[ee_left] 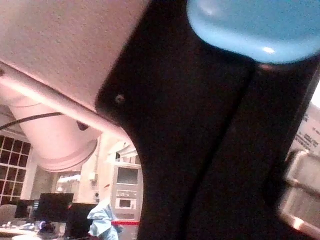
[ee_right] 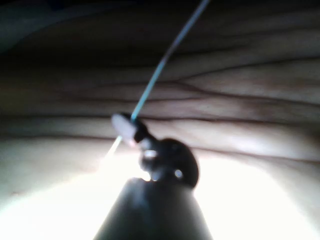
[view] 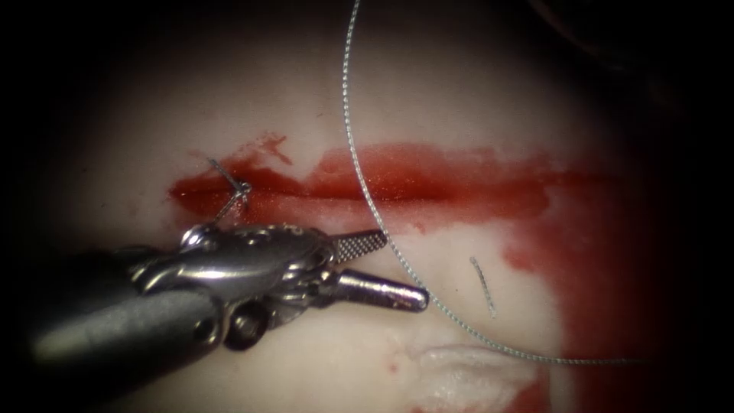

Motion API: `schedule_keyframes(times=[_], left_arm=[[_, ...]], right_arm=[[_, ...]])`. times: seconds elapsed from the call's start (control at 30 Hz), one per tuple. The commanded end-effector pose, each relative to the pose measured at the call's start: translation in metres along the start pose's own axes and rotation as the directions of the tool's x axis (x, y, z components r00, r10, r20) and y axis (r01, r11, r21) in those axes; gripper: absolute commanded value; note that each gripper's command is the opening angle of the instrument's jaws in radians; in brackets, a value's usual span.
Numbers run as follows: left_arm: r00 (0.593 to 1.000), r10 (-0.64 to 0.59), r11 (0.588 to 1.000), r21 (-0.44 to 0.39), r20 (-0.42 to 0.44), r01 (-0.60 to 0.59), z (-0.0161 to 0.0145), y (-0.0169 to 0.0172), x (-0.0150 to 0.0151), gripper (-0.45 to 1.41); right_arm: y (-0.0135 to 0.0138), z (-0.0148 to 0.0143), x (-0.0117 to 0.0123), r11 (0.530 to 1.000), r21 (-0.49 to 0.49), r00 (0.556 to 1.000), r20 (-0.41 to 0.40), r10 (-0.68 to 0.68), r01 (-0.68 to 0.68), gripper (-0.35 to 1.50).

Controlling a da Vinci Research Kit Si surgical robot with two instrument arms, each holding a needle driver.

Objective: Wound Closure

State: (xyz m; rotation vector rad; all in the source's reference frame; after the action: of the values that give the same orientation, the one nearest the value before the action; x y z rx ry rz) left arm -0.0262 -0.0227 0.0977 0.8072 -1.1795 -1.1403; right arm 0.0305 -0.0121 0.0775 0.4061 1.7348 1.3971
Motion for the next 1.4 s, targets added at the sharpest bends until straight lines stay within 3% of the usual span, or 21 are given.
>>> schedule_keyframes(times=[0.03, 0.17, 0.23, 0.3, 0.37, 0.4, 0.6, 0.67, 0.7, 0.73, 0.83, 0.97, 1.1, 1.2, 1.4], left_arm=[[1.0, 0.005, 1.0, 0.001, 0.002, -0.005, 0.0008, -0.0001, -0.0011, 0.73], [0.999, -0.001, 1.0, 0.031, -0.036, 0.002, 0.002, 0.0002, -0.0008, 0.61], [0.999, 0.004, 0.999, 0.034, -0.043, -0.003, 0.0024, 0.0004, -0.0005, 0.46], [0.999, 0.009, 0.999, 0.044, -0.052, -0.007, 0.0024, 0.0005, -0.0003, 0.1], [0.997, 0.011, 0.999, 0.053, -0.079, -0.007, 0.0023, 0.0005, -0.0001, -0.42], [0.996, 0.0, 0.998, 0.057, -0.09, 0.006, 0.0022, 0.0005, -0.0001, -0.45], [0.982, -0.051, 0.987, 0.141, -0.184, 0.078, 0.001, 0.0006, -0.0012, -0.45], [0.985, -0.037, 0.994, 0.096, -0.166, 0.054, 0.0, 0.001, -0.0027, -0.45], [0.988, -0.013, 0.997, 0.071, -0.153, 0.024, -0.0006, 0.0012, -0.0035, -0.45], [0.991, 0.011, 0.999, 0.047, -0.134, -0.004, -0.0013, 0.0015, -0.0044, -0.45], [0.994, 0.09, 0.996, -0.022, -0.055, -0.091, -0.004, 0.003, -0.0075, -0.45], [0.99, 0.139, 0.987, -0.083, -0.003, -0.139, -0.0082, 0.0047, -0.0114, -0.45], [0.992, 0.118, 0.988, -0.105, 0.032, -0.114, -0.0113, 0.0051, -0.0139, -0.45], [0.993, 0.108, 0.99, -0.099, 0.055, -0.102, -0.0128, 0.0046, -0.0155, -0.45], [0.986, 0.143, 0.988, -0.08, 0.086, -0.136, -0.0159, 0.0025, -0.0195, -0.45]], right_arm=[[-0.0001, 0.0016, 0.0008, 1.0, 0.012, 1.0, -0.012, 0.004, -0.003, -0.35], [-0.0006, 0.002, 0.0011, 1.0, 0.024, 1.0, -0.02, 0.012, -0.011, -0.35], [-0.0008, 0.0022, 0.0011, 1.0, 0.025, 1.0, -0.019, 0.013, -0.013, -0.35], [-0.001, 0.0023, 0.001, 1.0, 0.027, 1.0, -0.016, 0.013, -0.013, -0.35], [-0.0011, 0.0024, 0.0009, 0.999, 0.033, 1.0, -0.012, 0.013, -0.013, -0.35], [-0.0011, 0.0025, 0.0009, 0.999, 0.032, 1.0, -0.012, 0.013, -0.013, -0.35], [-0.001, 0.0024, 0.0009, 0.999, 0.034, 1.0, -0.011, 0.014, -0.013, -0.35], [-0.0011, 0.0022, 0.0008, 0.999, 0.037, 1.0, -0.009, 0.013, -0.013, -0.35], [-0.0011, 0.0021, 0.0006, 0.999, 0.041, 1.0, -0.01, 0.012, -0.012, -0.25], [-0.0011, 0.002, 0.0003, 0.999, 0.041, 1.0, -0.005, 0.01, -0.01, -0.03], [-0.0008, 0.0013, -0.001, 0.999, 0.041, 1.0, 0.025, -0.009, 0.007, 0.04], [0.0002, -0.0005, -0.0039, 0.998, 0.067, 0.987, 0.163, -0.006, -0.005, 0.36], [0.0019, -0.003, -0.0077, 0.995, 0.096, 0.933, 0.356, -0.054, 0.02, 0.42], [0.0029, -0.0045, -0.0097, 0.987, 0.131, 0.882, 0.449, -0.141, 0.092, 0.49], [0.0035, -0.0066, -0.0094, 0.973, 0.192, 0.796, 0.567, -0.213, 0.124, 0.57]])
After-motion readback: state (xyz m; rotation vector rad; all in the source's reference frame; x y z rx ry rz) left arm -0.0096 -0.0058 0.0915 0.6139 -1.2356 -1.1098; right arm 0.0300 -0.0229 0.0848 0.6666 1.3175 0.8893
